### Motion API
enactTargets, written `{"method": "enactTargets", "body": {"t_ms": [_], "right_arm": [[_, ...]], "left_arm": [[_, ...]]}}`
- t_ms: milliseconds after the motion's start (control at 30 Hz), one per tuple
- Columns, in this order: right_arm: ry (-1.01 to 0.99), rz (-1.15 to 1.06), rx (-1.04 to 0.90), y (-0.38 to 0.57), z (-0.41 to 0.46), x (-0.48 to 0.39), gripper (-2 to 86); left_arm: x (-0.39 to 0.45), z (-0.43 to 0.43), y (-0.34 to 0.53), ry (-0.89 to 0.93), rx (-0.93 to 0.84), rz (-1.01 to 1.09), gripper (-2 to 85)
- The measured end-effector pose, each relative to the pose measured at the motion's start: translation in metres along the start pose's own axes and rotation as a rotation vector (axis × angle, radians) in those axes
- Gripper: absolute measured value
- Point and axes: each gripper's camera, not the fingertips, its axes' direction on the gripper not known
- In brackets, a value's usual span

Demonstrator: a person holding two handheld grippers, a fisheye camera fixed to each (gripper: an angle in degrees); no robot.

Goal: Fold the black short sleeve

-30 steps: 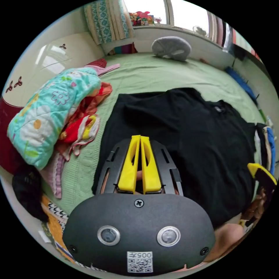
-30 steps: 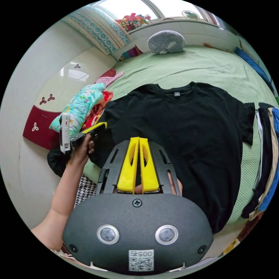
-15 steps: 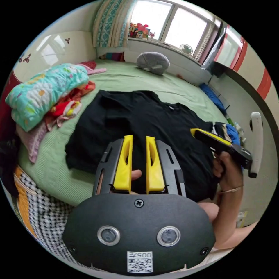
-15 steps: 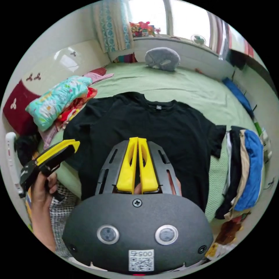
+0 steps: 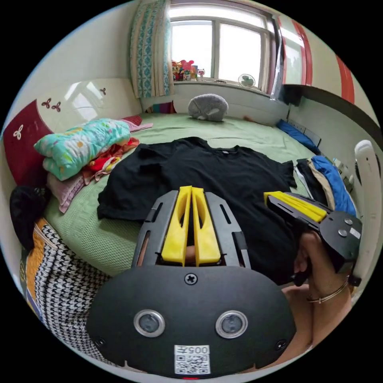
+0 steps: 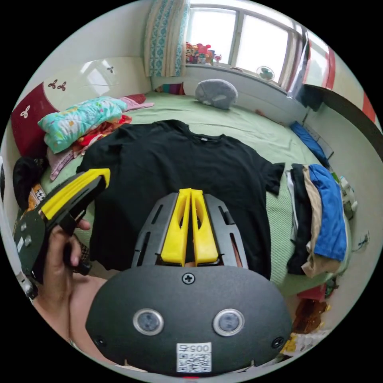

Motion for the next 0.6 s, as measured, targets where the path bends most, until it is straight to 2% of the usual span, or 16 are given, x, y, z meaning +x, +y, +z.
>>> {"method": "enactTargets", "body": {"t_ms": [133,233,333,600], "right_arm": [[0.11,0.01,-0.11,0.006,0.022,-0.004,-1.0],[0.272,0.062,-0.117,0.011,0.03,-0.004,-1.1],[0.129,0.031,-0.103,0.017,0.029,-0.001,-1.1],[-0.001,-0.029,-0.151,0.026,0.046,0.005,-1.1]], "left_arm": [[0.01,0.006,0.001,0.067,-0.188,-0.034,-0.7],[0.02,-0.003,0.003,0.072,-0.185,-0.06,-0.7],[0.032,-0.007,0.001,0.08,-0.203,-0.06,-0.7],[0.046,-0.012,-0.004,0.117,-0.26,-0.113,-0.7]]}}
